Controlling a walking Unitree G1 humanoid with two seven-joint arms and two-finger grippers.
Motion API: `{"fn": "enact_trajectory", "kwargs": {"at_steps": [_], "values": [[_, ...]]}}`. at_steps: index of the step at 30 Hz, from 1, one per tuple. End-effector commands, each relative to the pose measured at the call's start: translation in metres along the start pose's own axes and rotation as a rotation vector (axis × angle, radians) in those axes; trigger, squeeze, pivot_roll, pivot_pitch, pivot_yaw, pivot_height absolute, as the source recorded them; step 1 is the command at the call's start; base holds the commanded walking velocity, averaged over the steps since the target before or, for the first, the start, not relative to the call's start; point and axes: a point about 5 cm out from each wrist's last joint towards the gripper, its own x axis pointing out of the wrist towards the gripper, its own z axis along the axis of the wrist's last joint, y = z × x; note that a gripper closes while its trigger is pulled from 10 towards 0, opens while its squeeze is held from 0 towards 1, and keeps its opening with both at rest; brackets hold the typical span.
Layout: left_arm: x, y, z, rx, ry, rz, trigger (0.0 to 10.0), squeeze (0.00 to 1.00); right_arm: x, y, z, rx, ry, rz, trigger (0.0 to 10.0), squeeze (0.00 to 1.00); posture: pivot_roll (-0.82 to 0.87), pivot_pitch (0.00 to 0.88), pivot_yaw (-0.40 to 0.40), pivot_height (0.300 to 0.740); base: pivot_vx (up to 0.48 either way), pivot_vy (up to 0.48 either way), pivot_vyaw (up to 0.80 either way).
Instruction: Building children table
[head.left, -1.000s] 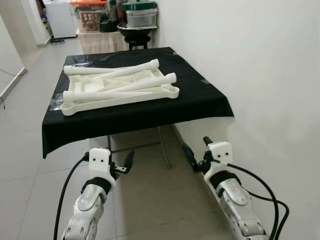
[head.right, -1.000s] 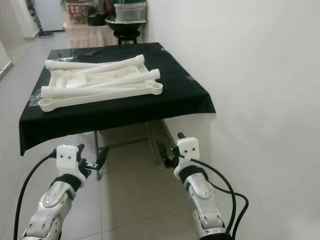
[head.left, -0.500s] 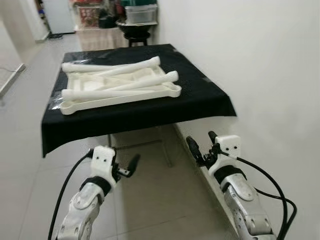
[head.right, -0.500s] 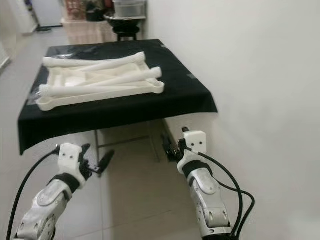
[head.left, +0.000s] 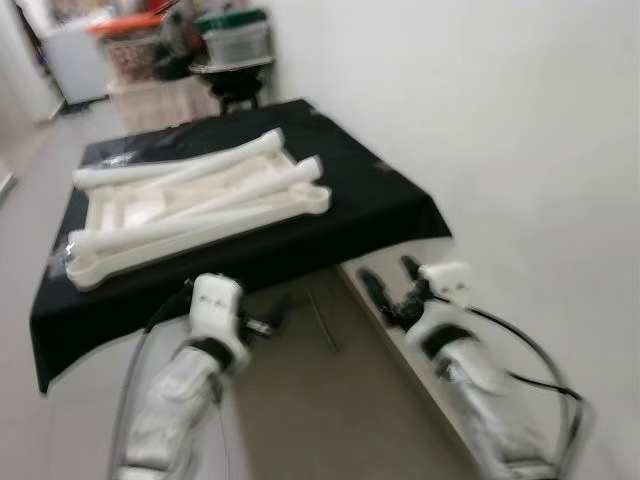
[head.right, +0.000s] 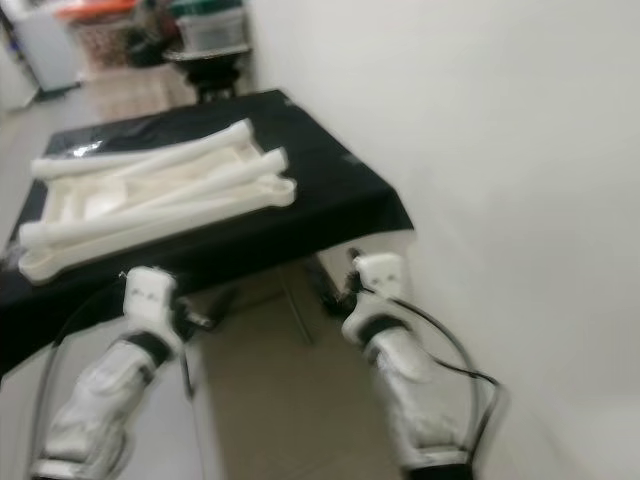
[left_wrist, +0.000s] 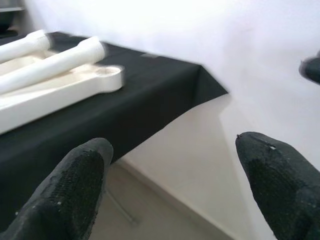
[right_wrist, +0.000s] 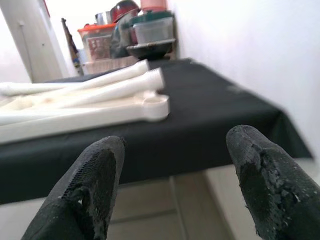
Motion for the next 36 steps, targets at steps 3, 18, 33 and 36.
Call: {"fn": "enact_trajectory", "kwargs": {"at_steps": [3, 18, 33, 36], "values": [[-0.006, 0.013, -0.003, 0.013, 0.027, 0.045, 10.0, 0.0, 0.006, 0.02, 0.002, 0.025, -0.009, 0.089, 10.0, 0.0, -0.15, 0.0, 0.01, 0.74, 0.304, 0.0, 0.0], [-0.01, 0.023, -0.007, -0.031, 0.055, 0.136, 10.0, 0.0, 0.006, 0.032, 0.0, -0.006, 0.025, 0.215, 10.0, 0.0, -0.14, 0.0, 0.006, 0.74, 0.288, 0.0, 0.5], [-0.008, 0.024, -0.003, -0.034, 0.055, 0.145, 10.0, 0.0, 0.01, 0.028, 0.003, 0.023, 0.022, 0.191, 10.0, 0.0, -0.14, 0.0, 0.002, 0.74, 0.254, 0.0, 0.11], [-0.007, 0.024, -0.002, -0.037, 0.055, 0.145, 10.0, 0.0, 0.011, 0.029, 0.003, 0.023, 0.022, 0.197, 10.0, 0.0, -0.14, 0.0, 0.0, 0.74, 0.252, 0.0, 0.0]]}}
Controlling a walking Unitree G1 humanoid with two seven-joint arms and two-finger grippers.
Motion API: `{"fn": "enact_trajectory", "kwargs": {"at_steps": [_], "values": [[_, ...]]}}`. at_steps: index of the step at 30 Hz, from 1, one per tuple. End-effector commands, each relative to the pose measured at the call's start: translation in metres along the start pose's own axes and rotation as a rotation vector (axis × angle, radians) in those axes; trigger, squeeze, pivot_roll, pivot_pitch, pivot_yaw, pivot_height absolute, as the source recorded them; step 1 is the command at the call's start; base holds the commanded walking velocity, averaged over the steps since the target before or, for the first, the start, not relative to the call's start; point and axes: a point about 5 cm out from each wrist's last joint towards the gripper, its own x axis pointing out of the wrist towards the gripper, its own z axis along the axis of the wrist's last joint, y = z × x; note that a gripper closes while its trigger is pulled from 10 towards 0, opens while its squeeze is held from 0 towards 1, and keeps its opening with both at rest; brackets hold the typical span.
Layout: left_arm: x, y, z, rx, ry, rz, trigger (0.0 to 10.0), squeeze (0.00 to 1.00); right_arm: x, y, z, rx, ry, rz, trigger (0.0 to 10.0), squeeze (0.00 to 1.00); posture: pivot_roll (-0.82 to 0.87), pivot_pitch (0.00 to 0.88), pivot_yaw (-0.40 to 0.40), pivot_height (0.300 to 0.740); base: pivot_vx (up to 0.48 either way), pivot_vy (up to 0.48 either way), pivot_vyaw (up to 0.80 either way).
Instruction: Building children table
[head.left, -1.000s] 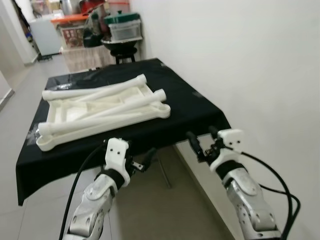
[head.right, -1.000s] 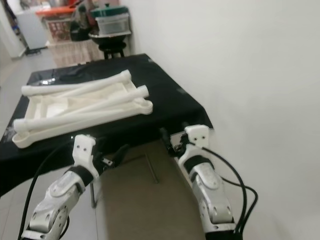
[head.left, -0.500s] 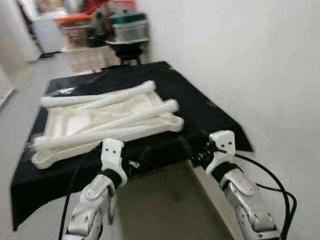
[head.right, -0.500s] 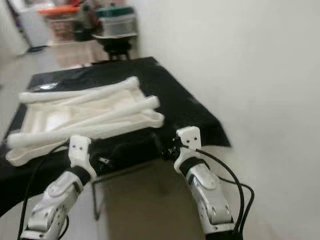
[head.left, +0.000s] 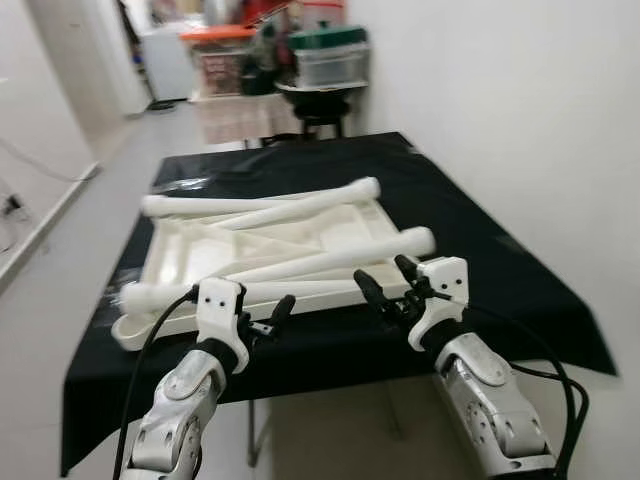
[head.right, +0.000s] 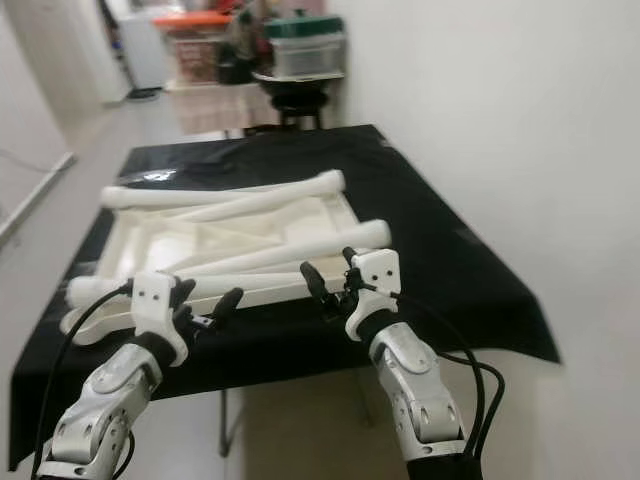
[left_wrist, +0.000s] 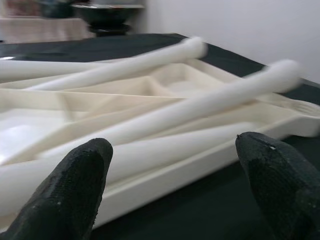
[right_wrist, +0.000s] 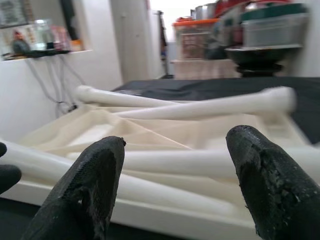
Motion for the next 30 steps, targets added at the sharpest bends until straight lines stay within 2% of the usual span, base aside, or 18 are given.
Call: {"fn": "enact_trajectory", "kwargs": {"at_steps": [1, 25, 30], "values": [[-0.0015, 0.0054, -0.0009, 0.007, 0.02, 0.018, 10.0, 0.0, 0.0024, 0.0051, -0.0009, 0.017, 0.006, 0.025, 10.0, 0.0, -0.14, 0.0, 0.0, 0.74, 0.251, 0.0, 0.0], [0.0008, 0.0038, 0.0009, -0.003, 0.024, 0.003, 10.0, 0.0, 0.004, 0.0059, 0.0013, 0.005, 0.003, 0.046, 10.0, 0.0, -0.14, 0.0, -0.003, 0.74, 0.256, 0.0, 0.0], [0.0011, 0.0025, 0.0039, -0.001, -0.002, 0.003, 10.0, 0.0, 0.0027, 0.0067, 0.005, -0.01, -0.013, 0.083, 10.0, 0.0, -0.14, 0.0, -0.004, 0.74, 0.0, 0.0, 0.0]]}}
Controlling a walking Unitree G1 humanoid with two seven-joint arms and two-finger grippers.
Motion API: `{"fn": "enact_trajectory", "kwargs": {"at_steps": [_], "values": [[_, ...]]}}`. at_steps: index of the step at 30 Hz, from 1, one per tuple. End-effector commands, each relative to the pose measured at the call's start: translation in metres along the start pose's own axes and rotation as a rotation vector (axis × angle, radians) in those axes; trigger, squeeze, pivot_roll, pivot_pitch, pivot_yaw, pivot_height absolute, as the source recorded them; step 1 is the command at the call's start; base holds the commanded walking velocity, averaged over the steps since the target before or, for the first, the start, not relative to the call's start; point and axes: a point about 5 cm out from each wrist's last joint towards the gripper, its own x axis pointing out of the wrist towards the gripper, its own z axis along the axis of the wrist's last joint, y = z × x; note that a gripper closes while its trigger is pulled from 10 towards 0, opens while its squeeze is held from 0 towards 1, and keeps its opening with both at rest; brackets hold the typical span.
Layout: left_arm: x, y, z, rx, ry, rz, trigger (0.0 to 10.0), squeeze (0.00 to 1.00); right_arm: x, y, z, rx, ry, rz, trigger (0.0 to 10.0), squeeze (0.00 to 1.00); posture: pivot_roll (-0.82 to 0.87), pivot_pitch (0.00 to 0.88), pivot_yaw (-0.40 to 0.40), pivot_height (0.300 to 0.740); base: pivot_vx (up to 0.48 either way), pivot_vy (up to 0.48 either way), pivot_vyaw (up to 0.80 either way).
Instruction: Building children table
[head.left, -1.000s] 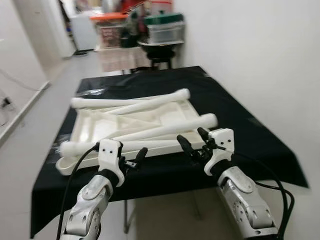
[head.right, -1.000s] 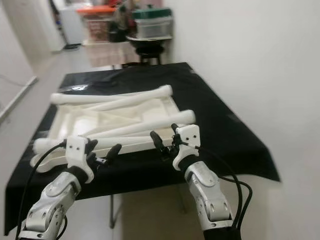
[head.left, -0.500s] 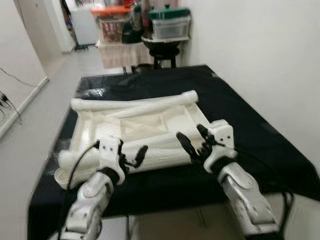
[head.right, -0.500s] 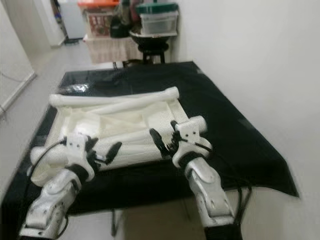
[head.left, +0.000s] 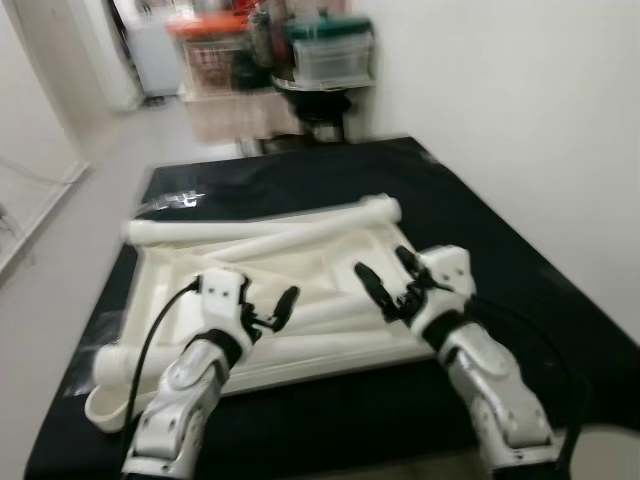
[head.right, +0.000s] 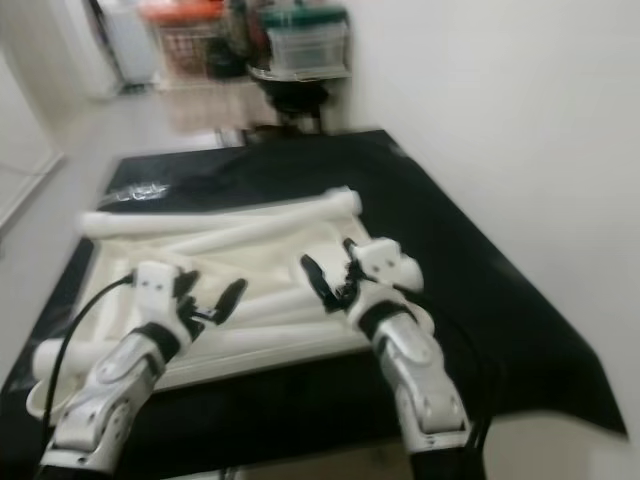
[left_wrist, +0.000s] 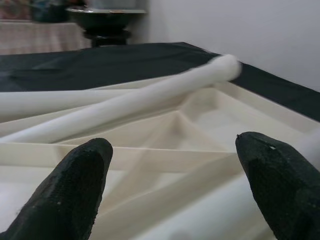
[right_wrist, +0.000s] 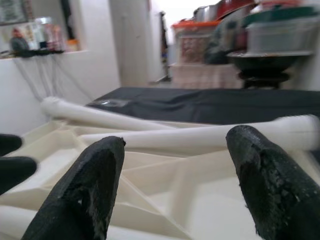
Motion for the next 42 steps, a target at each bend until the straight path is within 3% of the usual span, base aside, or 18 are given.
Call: {"fn": "enact_trajectory", "kwargs": {"at_steps": [1, 8, 9, 10, 11, 12, 14, 16, 17, 19, 23, 26, 29, 32, 34, 36, 39, 42], "values": [[-0.001, 0.001, 0.001, 0.011, -0.006, 0.004, 10.0, 0.0, 0.0, 0.005, 0.003, -0.024, -0.002, 0.06, 10.0, 0.0, -0.14, 0.0, -0.004, 0.74, 0.0, 0.0, 0.8], [-0.004, -0.01, 0.003, 0.027, 0.006, -0.077, 10.0, 0.0, -0.002, -0.004, 0.014, -0.094, -0.015, 0.094, 10.0, 0.0, -0.14, 0.0, -0.001, 0.74, 0.0, -0.067, 0.69], [-0.006, -0.016, 0.004, 0.031, 0.012, -0.135, 10.0, 0.0, -0.004, -0.011, 0.019, -0.162, 0.013, 0.129, 10.0, 0.0, -0.14, 0.0, 0.002, 0.74, 0.0, -0.469, 0.0], [-0.006, -0.016, 0.004, 0.031, 0.012, -0.135, 10.0, 0.0, -0.004, -0.011, 0.019, -0.162, 0.013, 0.129, 10.0, 0.0, -0.14, 0.0, 0.002, 0.74, 0.0, -0.469, 0.0], [-0.01, -0.025, 0.005, 0.038, 0.022, -0.21, 10.0, 0.0, -0.009, -0.018, 0.026, -0.268, 0.064, 0.206, 10.0, 0.0, -0.14, 0.0, 0.002, 0.74, 0.0, -0.469, 0.0], [-0.01, -0.025, 0.005, 0.038, 0.022, -0.21, 10.0, 0.0, -0.009, -0.018, 0.026, -0.268, 0.064, 0.206, 10.0, 0.0, -0.14, 0.0, 0.002, 0.74, 0.0, -0.469, 0.0], [-0.013, -0.03, 0.005, 0.032, 0.036, -0.264, 10.0, 0.0, -0.014, -0.022, 0.032, -0.377, 0.104, 0.265, 10.0, 0.0, -0.14, 0.0, 0.003, 0.74, 0.0, -0.469, 0.0], [-0.018, -0.039, 0.004, 0.043, 0.066, -0.362, 10.0, 0.0, -0.023, -0.025, 0.037, -0.564, 0.215, 0.369, 10.0, 0.0, -0.14, 0.0, 0.003, 0.74, 0.0, 0.0, 0.0], [-0.018, -0.039, 0.004, 0.043, 0.066, -0.362, 10.0, 0.0, -0.023, -0.025, 0.037, -0.564, 0.215, 0.369, 10.0, 0.0, -0.14, 0.0, 0.003, 0.74, 0.0, 0.0, 0.0], [-0.021, -0.042, 0.003, 0.044, 0.071, -0.396, 10.0, 0.0, -0.031, -0.024, 0.039, -0.715, 0.312, 0.442, 10.0, 0.0, -0.14, 0.0, -0.001, 0.74, 0.0, 0.0, 0.0], [-0.022, -0.04, 0.002, 0.028, 0.078, -0.375, 10.0, 0.0, -0.027, -0.019, 0.044, -0.768, 0.357, 0.513, 10.0, 0.0, -0.13, 0.0, -0.006, 0.74, 0.0, 0.0, 0.0], [-0.024, -0.04, 0.0, 0.015, 0.1, -0.372, 10.0, 0.0, -0.017, -0.017, 0.042, -0.844, 0.48, 0.584, 10.0, 0.0, -0.13, 0.0, -0.009, 0.74, 0.0, 0.0, 0.0], [-0.028, -0.04, -0.005, 0.037, 0.135, -0.388, 10.0, 0.0, -0.007, -0.02, 0.038, -0.876, 0.583, 0.579, 10.0, 0.0, -0.13, 0.0, -0.012, 0.74, 0.0, 0.0, 0.0], [-0.029, -0.04, -0.007, 0.045, 0.15, -0.393, 10.0, 0.0, 0.001, -0.023, 0.036, -0.876, 0.616, 0.561, 10.0, 0.0, -0.13, 0.0, -0.013, 0.74, 0.0, 0.0, 0.0], [-0.033, -0.039, -0.01, 0.057, 0.179, -0.398, 10.0, 0.0, 0.016, -0.033, 0.027, -0.896, 0.727, 0.502, 10.0, 0.0, -0.12, 0.0, -0.019, 0.74, 0.0, 0.0, 0.0], [-0.034, -0.039, -0.01, 0.059, 0.187, -0.397, 10.0, 0.0, 0.019, -0.036, 0.023, -0.903, 0.77, 0.482, 10.0, 0.0, -0.12, 0.0, -0.019, 0.74, 0.0, 0.0, 0.0], [-0.036, -0.039, -0.015, 0.061, 0.224, -0.386, 10.0, 0.0, 0.025, -0.056, 0.007, -1.003, 0.969, 0.381, 10.0, 0.0, -0.12, 0.0, -0.022, 0.74, 0.0, 0.0, 0.0], [-0.037, -0.04, -0.015, 0.053, 0.228, -0.385, 10.0, 0.0, 0.034, -0.061, 0.004, -1.002, 1.044, 0.307, 10.0, 0.0, -0.12, 0.0, -0.026, 0.74, 0.0, 0.0, 0.0]]}}
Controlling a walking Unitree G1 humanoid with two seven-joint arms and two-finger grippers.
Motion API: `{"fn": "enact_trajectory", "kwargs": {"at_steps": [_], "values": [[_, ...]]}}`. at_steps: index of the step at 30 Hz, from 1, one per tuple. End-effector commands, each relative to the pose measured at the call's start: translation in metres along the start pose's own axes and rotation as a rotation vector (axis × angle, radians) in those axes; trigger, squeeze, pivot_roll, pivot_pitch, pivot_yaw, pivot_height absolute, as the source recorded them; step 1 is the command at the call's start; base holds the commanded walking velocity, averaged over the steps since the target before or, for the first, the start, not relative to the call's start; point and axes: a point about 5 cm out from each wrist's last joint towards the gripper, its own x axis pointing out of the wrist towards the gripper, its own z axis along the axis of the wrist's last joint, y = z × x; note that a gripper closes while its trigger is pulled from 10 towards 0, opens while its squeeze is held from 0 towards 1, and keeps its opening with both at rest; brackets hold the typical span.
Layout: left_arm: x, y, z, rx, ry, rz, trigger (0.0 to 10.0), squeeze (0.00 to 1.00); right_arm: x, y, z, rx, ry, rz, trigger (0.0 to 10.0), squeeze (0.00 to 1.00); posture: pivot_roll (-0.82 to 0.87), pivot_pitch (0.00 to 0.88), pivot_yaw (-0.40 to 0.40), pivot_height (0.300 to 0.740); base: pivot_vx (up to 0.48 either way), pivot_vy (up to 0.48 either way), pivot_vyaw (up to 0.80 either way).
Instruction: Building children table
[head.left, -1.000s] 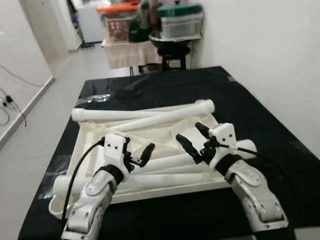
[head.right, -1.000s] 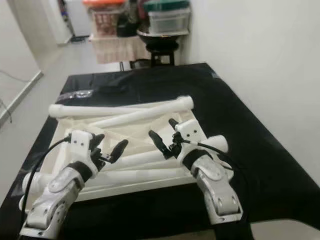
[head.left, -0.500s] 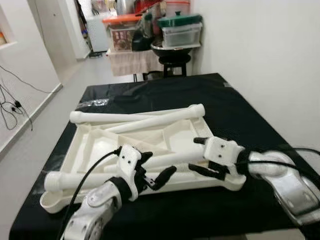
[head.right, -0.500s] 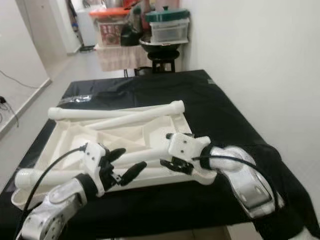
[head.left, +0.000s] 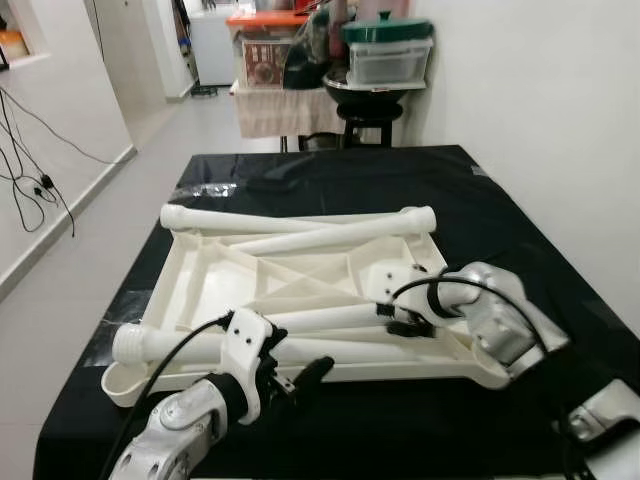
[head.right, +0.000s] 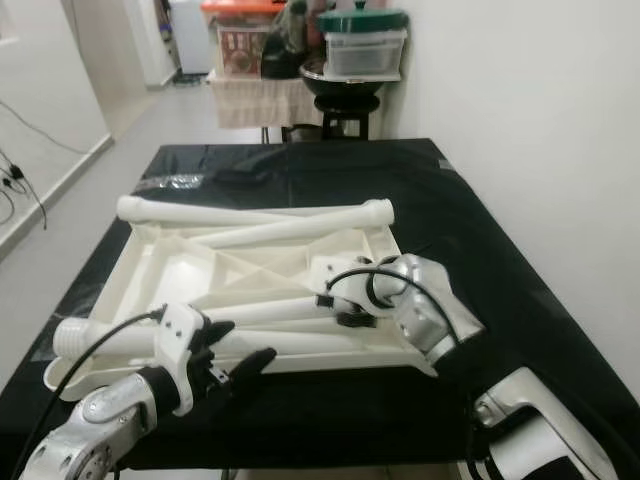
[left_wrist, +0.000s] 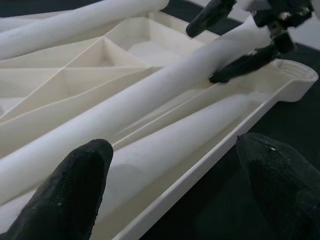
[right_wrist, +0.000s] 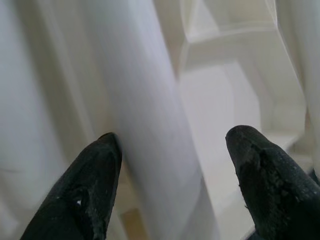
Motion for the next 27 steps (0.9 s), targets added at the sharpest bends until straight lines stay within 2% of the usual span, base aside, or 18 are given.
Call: {"fn": "enact_trajectory", "kwargs": {"at_steps": [1, 7, 8, 9, 10, 18, 25, 27], "values": [[-0.002, -0.001, -0.002, 0.008, 0.022, 0.005, 10.0, 0.0, 0.008, 0.001, -0.005, 0.028, 0.077, 0.001, 10.0, 0.0, -0.12, 0.0, -0.026, 0.74, 0.0, 0.0, 0.0], [-0.004, -0.002, -0.002, -0.002, 0.024, 0.01, 10.0, 0.0, 0.011, -0.006, 0.006, 0.046, 0.084, -0.005, 10.0, 0.0, -0.11, 0.0, -0.032, 0.74, 0.0, 0.0, 0.0], [-0.004, -0.002, -0.002, -0.006, 0.025, 0.013, 10.0, 0.0, 0.011, -0.007, 0.006, 0.039, 0.098, 0.003, 6.9, 0.0, -0.11, 0.0, -0.034, 0.74, 0.0, 0.0, 0.0], [-0.004, -0.002, -0.002, -0.006, 0.025, 0.013, 10.0, 0.0, 0.011, -0.007, 0.006, 0.039, 0.098, 0.003, 6.9, 0.0, -0.11, 0.0, -0.034, 0.74, 0.0, 0.0, 0.0], [-0.005, -0.002, -0.003, -0.009, 0.027, 0.016, 10.0, 0.0, 0.013, -0.006, 0.006, 0.028, 0.116, 0.019, 0.0, 0.0, -0.11, 0.0, -0.037, 0.74, 0.0, 0.0, 0.0], [-0.006, -0.001, -0.001, -0.019, 0.031, 0.026, 10.0, 0.0, 0.018, -0.003, 0.004, -0.003, 0.167, 0.037, 0.0, 0.0, -0.11, 0.0, -0.033, 0.74, 0.0, 0.0, 0.0], [-0.004, 0.001, 0.002, -0.009, 0.024, 0.031, 10.0, 0.0, 0.018, -0.004, 0.001, 0.009, 0.158, 0.014, 0.0, 0.0, -0.11, 0.0, -0.031, 0.74, 0.0, 0.0, 0.0], [-0.003, 0.005, 0.009, -0.005, -0.001, 0.048, 10.0, 0.0, 0.014, -0.011, 0.003, 0.039, 0.122, -0.027, 0.0, 0.0, -0.11, 0.0, -0.026, 0.74, 0.0, 0.0, 0.0]]}}
